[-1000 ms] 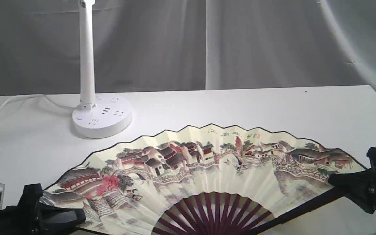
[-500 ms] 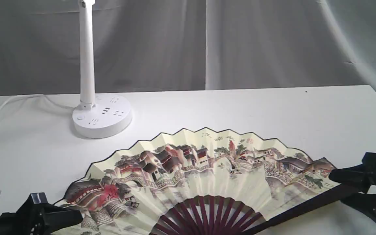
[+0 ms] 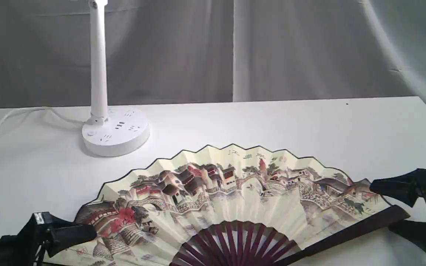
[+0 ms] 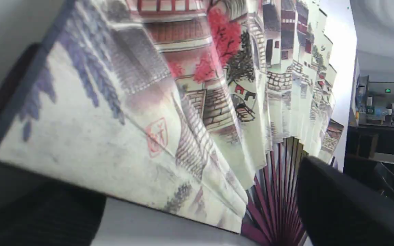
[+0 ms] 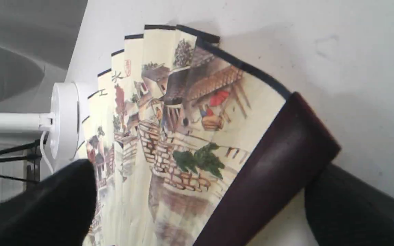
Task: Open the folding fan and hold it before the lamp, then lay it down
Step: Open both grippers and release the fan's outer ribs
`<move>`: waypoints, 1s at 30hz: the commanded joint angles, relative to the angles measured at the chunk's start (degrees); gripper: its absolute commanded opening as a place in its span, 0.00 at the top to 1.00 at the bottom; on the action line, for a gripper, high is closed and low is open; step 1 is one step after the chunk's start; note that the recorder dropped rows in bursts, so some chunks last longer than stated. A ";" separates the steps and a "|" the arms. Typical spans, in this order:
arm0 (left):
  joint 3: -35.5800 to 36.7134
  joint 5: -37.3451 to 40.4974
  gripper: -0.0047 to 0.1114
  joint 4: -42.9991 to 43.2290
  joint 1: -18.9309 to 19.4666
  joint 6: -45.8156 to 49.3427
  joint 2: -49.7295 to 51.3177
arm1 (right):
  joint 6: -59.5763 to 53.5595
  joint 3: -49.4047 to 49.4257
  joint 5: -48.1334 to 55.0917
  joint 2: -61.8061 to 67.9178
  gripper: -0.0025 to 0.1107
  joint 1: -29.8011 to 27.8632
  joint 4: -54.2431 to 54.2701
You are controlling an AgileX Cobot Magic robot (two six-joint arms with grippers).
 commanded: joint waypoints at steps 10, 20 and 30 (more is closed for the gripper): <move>0.33 10.20 0.32 10.84 -0.30 2.87 -5.27 | -1.27 0.42 -2.44 0.82 0.23 -5.30 -1.13; 3.41 10.09 0.32 14.55 -0.30 -0.56 -19.01 | -6.87 0.42 14.72 0.82 0.27 -7.82 -1.13; 4.89 10.21 0.32 14.42 -0.30 2.44 -36.05 | -11.87 -0.63 14.72 -2.82 0.46 -8.96 -1.13</move>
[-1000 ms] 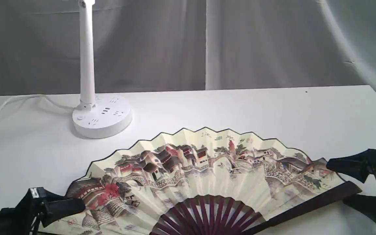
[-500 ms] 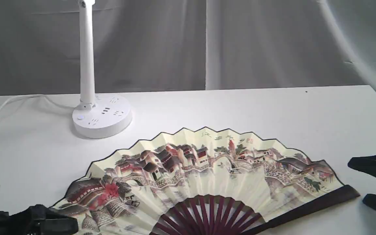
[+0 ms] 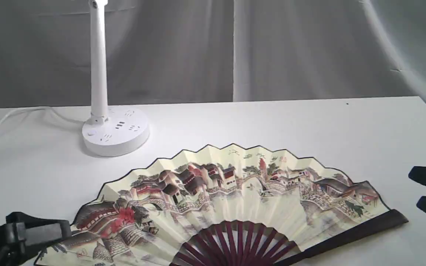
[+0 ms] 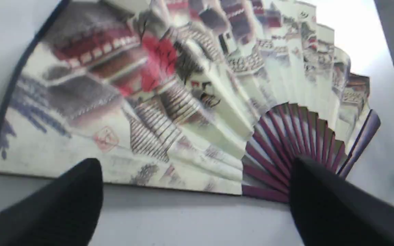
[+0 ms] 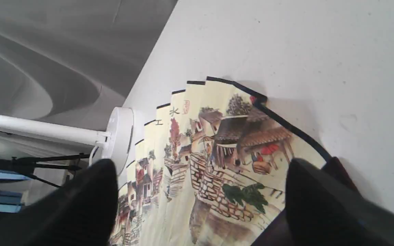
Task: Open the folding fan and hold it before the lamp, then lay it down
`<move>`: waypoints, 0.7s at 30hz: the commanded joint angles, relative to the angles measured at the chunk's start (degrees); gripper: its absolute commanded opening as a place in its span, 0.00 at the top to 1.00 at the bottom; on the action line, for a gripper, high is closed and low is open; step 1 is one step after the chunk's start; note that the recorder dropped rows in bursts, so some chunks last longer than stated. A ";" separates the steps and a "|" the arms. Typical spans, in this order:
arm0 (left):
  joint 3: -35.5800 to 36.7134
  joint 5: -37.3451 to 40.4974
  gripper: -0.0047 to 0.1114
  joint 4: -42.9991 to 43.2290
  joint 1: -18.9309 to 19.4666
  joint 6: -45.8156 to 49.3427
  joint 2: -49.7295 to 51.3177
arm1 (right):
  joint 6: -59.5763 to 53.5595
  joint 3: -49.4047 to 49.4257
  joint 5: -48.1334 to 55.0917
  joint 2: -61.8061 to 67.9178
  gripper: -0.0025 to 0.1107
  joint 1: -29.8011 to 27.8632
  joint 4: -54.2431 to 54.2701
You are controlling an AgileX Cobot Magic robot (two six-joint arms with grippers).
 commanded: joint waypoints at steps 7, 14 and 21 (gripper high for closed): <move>0.35 -0.02 0.32 -2.23 -0.30 8.50 -10.03 | -5.58 -1.66 1.05 -6.17 0.65 0.41 -0.17; 0.35 -0.81 0.32 -3.44 -0.30 8.50 -10.60 | -12.68 -6.80 1.05 -8.67 0.72 10.24 -0.17; 0.35 -0.36 0.32 -2.97 -0.30 8.50 -10.60 | -19.47 -17.16 1.05 -8.79 0.74 22.61 -0.17</move>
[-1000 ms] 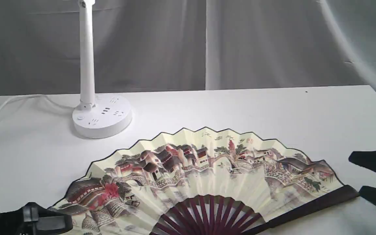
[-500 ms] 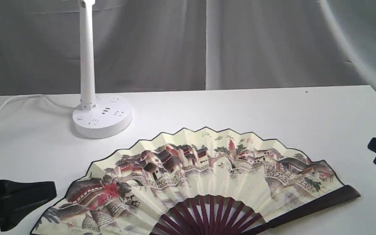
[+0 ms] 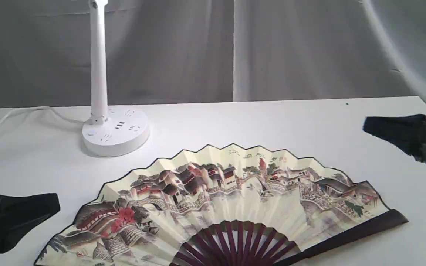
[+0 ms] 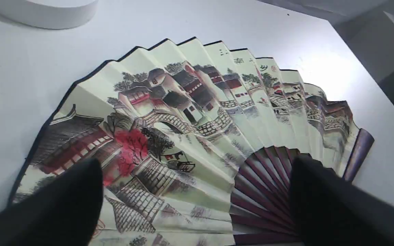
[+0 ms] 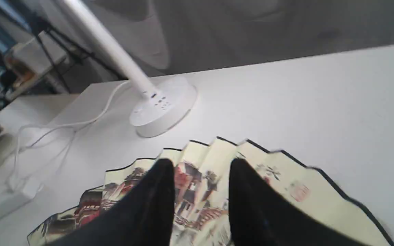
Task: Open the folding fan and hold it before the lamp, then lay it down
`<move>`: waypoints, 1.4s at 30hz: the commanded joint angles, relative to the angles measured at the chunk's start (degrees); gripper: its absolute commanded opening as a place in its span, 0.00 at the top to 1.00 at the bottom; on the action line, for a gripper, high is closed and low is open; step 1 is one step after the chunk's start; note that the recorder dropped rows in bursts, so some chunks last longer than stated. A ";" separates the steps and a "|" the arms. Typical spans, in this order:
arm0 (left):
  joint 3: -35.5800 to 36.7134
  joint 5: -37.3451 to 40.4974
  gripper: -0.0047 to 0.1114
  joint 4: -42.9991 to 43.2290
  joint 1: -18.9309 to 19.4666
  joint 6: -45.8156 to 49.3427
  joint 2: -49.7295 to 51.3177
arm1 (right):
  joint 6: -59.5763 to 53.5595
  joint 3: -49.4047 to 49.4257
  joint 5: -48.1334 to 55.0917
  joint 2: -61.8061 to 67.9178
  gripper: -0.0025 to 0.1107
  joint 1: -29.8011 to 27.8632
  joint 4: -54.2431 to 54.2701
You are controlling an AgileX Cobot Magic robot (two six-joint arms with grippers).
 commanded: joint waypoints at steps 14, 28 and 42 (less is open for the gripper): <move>0.35 3.35 0.77 -0.70 -0.30 0.38 -0.36 | -12.16 -22.67 -73.96 -0.67 0.74 24.32 -9.63; 0.35 3.20 0.94 0.84 -0.30 0.38 -0.36 | -12.25 -24.66 -103.49 2.74 0.74 24.20 -58.19; 0.35 3.41 0.94 0.84 -0.30 0.38 -0.36 | -12.04 -24.66 -103.49 3.88 0.74 24.49 -68.16</move>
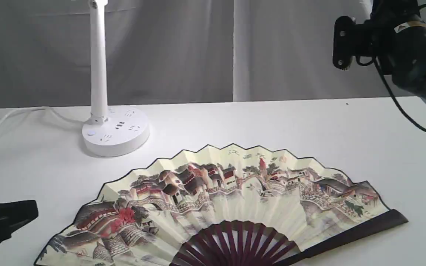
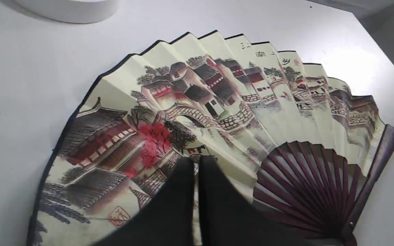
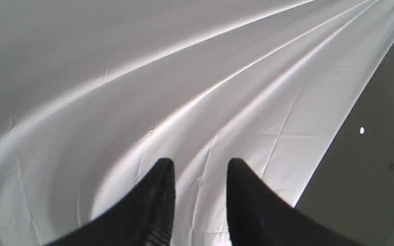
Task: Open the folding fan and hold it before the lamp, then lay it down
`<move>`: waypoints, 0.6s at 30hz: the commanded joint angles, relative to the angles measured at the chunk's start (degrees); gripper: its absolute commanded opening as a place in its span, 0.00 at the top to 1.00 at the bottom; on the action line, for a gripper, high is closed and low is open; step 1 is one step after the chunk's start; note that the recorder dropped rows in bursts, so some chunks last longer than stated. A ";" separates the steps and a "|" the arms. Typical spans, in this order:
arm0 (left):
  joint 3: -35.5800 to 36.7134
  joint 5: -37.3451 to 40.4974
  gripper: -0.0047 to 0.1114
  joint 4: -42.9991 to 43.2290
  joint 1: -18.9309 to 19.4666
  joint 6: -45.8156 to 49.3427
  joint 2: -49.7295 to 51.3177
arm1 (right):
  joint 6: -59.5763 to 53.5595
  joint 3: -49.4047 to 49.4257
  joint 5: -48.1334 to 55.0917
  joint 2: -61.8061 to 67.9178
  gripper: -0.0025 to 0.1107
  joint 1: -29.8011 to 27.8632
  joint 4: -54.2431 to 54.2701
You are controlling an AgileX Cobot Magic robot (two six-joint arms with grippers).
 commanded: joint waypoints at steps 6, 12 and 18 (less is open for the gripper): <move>0.35 0.42 0.94 -0.01 -0.30 0.18 -0.36 | -0.56 -1.53 -1.11 -0.19 0.98 0.62 20.49; 0.35 0.42 0.94 -0.01 -0.30 0.18 -0.36 | -0.56 -8.33 3.01 -0.19 0.98 0.28 47.99; 0.35 0.42 0.94 -0.01 -0.30 0.18 -0.36 | -0.70 -2.80 20.15 -0.19 0.98 1.11 18.56</move>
